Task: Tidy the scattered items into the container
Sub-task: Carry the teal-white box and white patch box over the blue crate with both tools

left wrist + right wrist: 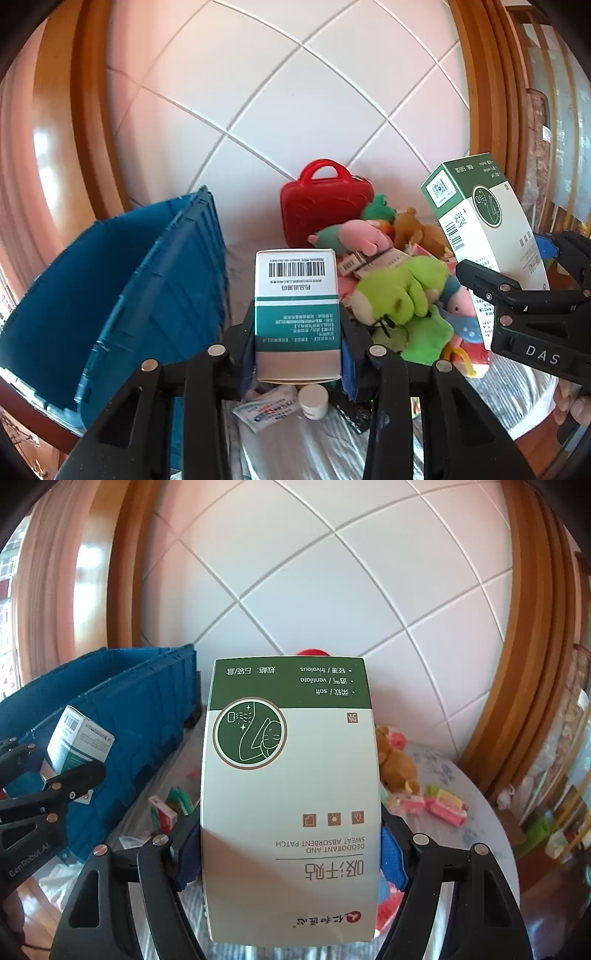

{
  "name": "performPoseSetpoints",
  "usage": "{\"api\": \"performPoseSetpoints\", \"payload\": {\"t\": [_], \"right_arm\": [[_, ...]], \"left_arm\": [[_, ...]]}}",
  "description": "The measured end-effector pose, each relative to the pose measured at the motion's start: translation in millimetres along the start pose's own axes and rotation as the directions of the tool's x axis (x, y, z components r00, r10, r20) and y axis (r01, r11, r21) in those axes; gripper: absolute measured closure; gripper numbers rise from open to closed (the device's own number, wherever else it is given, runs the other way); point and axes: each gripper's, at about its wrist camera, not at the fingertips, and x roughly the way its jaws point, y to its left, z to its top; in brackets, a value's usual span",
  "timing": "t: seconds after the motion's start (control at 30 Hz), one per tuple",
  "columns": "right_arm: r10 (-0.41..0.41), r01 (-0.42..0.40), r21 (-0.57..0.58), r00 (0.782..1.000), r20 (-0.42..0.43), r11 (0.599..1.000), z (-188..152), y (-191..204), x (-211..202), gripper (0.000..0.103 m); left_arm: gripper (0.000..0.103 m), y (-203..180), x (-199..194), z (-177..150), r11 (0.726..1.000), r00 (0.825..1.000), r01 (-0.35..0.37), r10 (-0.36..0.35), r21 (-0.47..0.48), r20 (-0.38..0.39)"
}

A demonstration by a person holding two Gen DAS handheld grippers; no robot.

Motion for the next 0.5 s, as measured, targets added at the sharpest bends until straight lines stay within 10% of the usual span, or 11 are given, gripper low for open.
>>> {"api": "performPoseSetpoints", "payload": {"t": [0.5], "right_arm": [[0.156, -0.134, -0.167, 0.980, 0.124, 0.977, 122.3, 182.5, 14.5, 0.027]], "left_arm": [[0.067, 195.2, -29.7, 32.9, 0.986, 0.982, -0.158, 0.164, -0.060, 0.099]]}}
